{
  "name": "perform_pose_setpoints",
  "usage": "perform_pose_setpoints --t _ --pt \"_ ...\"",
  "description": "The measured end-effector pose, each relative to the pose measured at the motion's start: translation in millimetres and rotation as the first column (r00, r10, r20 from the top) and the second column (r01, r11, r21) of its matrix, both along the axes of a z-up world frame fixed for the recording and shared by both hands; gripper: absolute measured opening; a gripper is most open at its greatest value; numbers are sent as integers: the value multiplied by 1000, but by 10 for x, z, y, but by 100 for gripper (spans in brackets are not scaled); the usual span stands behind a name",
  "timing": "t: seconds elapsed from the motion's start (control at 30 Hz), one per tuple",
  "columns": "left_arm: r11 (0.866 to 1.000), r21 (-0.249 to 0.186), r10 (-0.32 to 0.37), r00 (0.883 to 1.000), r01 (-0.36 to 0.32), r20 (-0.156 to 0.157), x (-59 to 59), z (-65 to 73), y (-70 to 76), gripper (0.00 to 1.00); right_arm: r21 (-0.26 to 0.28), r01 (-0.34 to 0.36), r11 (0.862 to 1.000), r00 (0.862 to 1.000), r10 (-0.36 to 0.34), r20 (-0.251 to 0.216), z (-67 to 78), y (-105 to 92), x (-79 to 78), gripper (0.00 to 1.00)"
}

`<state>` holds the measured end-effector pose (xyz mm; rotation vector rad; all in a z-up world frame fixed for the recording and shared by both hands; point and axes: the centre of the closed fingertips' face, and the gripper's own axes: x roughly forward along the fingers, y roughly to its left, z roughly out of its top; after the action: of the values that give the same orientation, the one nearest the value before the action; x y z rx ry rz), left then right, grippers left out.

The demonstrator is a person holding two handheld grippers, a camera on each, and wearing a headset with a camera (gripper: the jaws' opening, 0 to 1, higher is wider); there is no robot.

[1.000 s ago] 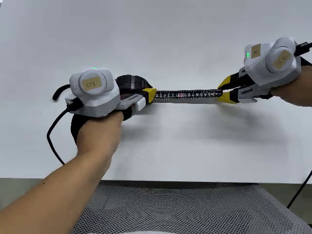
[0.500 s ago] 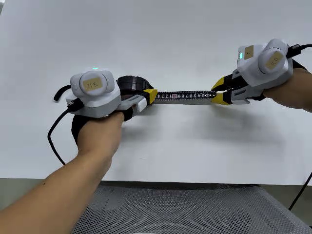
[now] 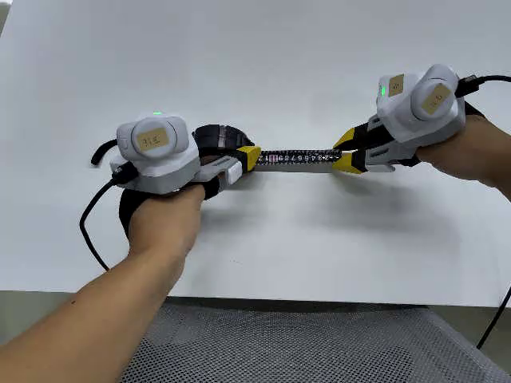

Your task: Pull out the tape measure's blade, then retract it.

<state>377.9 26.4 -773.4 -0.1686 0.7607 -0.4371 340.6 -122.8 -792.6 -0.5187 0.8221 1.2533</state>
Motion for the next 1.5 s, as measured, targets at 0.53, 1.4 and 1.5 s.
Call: perform_pose_setpoints --t 0.53,1.4,1.5 --pt "1000 -10 -1 1000 1 0 -4 1 2 59 26 -13 1000 1000 13 -6 -34 241 22 11" --pt "1000 -22 3 1000 -4 -4 -5 3 3 59 92 -25 995 999 27 -19 -20 661 45 11" --pt "1000 -24 3 1000 -3 -6 -6 4 2 59 104 -31 994 999 33 -18 -18 755 48 11"
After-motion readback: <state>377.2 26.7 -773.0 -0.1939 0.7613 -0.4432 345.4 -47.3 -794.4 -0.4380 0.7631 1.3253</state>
